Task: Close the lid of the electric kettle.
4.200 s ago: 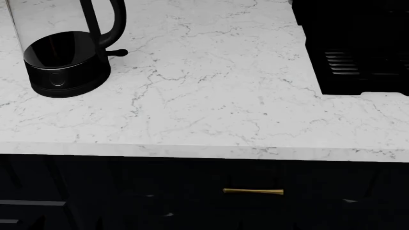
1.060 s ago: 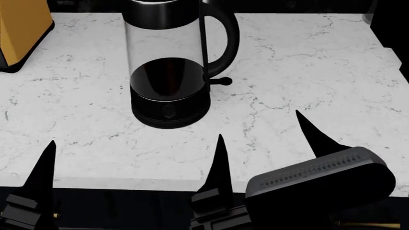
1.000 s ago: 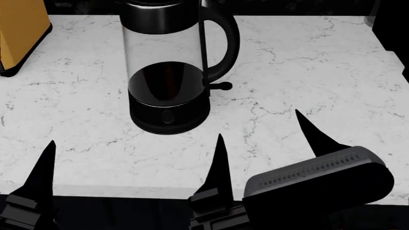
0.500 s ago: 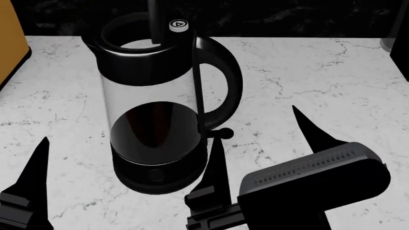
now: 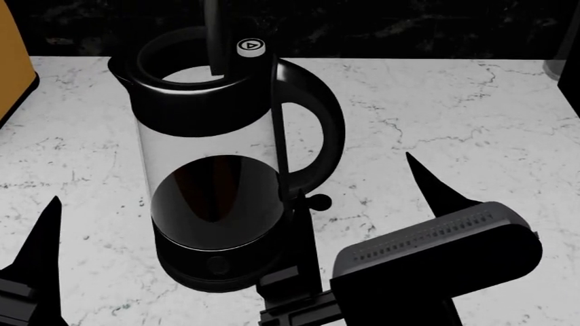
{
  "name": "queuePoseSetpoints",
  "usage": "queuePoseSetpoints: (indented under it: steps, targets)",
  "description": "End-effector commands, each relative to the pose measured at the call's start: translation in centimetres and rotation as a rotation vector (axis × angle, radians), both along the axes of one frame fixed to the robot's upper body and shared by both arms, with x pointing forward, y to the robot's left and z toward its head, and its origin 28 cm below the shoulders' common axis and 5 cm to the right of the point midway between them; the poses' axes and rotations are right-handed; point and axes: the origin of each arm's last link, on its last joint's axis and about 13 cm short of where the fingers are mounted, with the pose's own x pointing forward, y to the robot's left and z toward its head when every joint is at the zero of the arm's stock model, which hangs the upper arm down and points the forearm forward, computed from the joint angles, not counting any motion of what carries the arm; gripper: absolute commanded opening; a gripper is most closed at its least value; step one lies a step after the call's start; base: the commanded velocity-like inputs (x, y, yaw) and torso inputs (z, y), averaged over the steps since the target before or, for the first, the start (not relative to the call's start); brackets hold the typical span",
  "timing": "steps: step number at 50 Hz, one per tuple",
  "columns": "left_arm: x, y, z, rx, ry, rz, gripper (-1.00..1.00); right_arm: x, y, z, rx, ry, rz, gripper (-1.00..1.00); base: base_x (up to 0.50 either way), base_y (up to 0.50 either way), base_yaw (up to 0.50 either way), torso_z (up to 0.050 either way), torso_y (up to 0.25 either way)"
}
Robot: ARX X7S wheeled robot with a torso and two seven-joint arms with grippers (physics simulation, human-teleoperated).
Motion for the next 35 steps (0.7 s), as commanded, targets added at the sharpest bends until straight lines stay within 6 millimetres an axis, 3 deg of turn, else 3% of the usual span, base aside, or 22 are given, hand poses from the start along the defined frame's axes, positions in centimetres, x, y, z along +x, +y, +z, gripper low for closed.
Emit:
queuePoseSetpoints:
  steps: [1,6,15,22,35]
  targets:
    - [0.0,0.0,-0.1,-0.001,0.002,0.0,1.0,0.1,0.0,-0.1,-0.006,0.001,-0.002,1.0,0.0,0.0,0.0,0.0,0.0]
    - [0.0,0.0,-0.1,0.0,0.003,-0.001,1.0,0.6,-0.3,0.2,0.011,0.025,-0.005,1.0,0.0,0.0,0.0,0.0,0.0]
    - [0.0,0.0,-0.3,-0.003,0.009,0.001,1.0,3.2,-1.9,3.2,0.017,0.042,0.001,1.0,0.0,0.0,0.0,0.0,0.0]
    - [0.0,0.0,-0.1,-0.005,0.003,0.002,1.0,4.0,-2.6,4.7,-0.015,0.051,-0.007,1.0,0.0,0.0,0.0,0.0,0.0]
    - [0.0,0.0,-0.2,0.0,0.004,0.011,1.0,4.3,-3.3,10.2,-0.064,0.023,-0.022,1.0,0.0,0.0,0.0,0.0,0.0]
